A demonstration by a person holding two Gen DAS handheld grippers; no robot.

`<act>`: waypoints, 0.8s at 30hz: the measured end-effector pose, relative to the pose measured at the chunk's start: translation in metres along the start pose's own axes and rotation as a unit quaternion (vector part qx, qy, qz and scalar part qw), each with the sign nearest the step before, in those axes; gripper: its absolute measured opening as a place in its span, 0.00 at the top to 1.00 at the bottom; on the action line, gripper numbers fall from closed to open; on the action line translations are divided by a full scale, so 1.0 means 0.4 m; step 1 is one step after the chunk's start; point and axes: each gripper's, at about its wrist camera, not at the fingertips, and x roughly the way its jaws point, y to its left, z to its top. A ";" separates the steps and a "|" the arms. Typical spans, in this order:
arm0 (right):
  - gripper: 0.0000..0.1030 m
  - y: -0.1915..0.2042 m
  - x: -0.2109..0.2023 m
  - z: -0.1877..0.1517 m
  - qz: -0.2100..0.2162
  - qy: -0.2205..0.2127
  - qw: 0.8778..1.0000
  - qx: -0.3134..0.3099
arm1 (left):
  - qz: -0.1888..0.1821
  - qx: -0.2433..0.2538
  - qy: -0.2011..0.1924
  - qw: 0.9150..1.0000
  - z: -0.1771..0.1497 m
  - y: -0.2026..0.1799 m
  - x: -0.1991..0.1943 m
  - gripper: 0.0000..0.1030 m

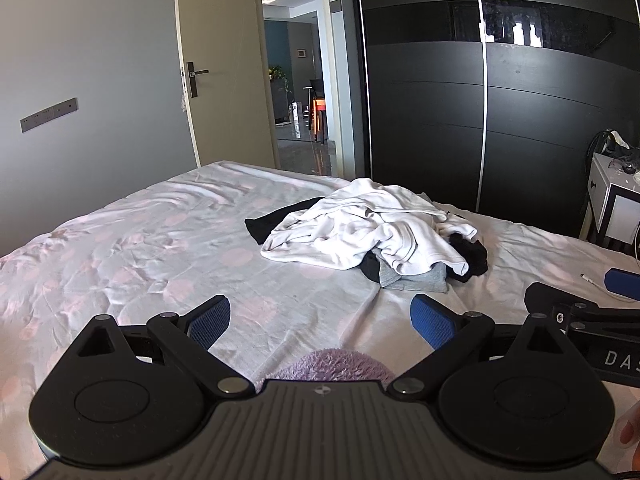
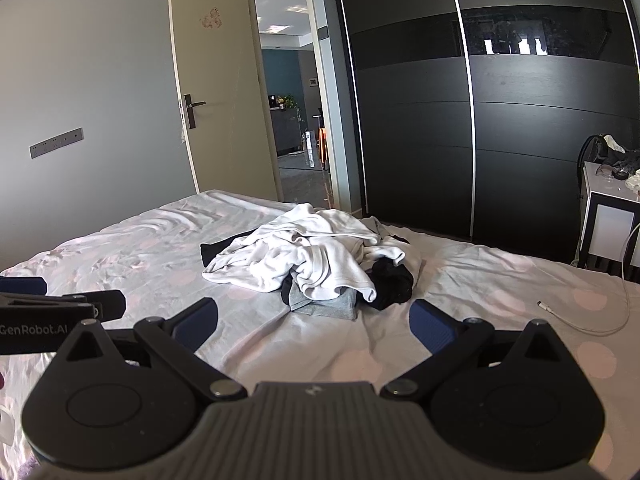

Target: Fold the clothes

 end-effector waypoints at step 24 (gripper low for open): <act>0.01 0.008 -0.003 -0.005 0.005 0.007 1.000 -0.005 | 0.013 -0.004 0.032 0.999 -0.014 0.016 0.008 0.04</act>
